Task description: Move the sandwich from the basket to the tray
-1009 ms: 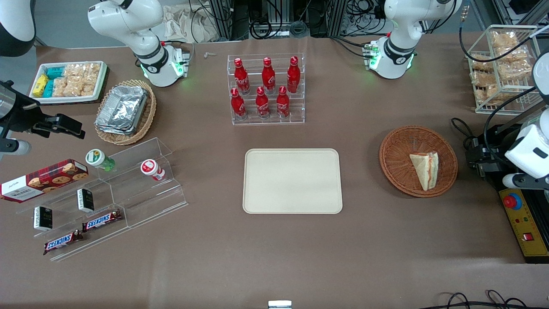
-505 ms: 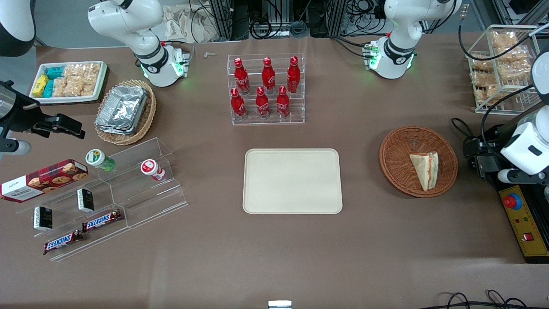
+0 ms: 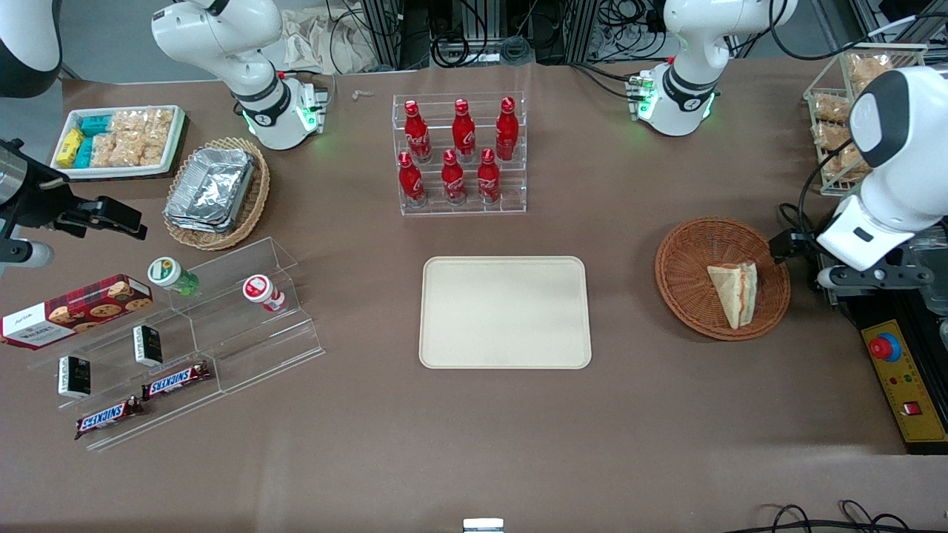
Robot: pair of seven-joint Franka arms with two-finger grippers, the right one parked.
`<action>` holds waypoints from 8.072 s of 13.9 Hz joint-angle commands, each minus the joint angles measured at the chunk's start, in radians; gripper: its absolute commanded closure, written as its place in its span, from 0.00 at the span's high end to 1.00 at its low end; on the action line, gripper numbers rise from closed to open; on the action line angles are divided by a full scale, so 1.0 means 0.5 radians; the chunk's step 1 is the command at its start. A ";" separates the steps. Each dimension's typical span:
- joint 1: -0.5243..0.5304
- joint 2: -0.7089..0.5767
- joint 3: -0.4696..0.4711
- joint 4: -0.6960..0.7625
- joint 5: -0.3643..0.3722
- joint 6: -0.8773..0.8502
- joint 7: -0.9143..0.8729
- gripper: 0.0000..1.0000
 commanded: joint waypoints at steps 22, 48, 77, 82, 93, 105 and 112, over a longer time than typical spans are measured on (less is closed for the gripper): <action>0.004 0.404 0.056 -0.433 -0.084 0.653 -0.162 1.00; -0.222 0.542 0.019 0.166 -0.044 0.084 -1.057 0.00; -1.032 1.395 -0.116 1.055 -0.164 -0.065 -1.454 0.00; -1.057 1.447 -0.116 1.049 -0.154 -0.047 -1.374 0.00; -0.790 1.184 -0.095 1.110 -0.164 -0.393 -1.380 1.00; -0.152 0.689 -0.094 1.300 -0.033 -0.909 -0.154 1.00; -0.027 0.659 -0.095 1.543 -0.175 -1.111 -0.042 1.00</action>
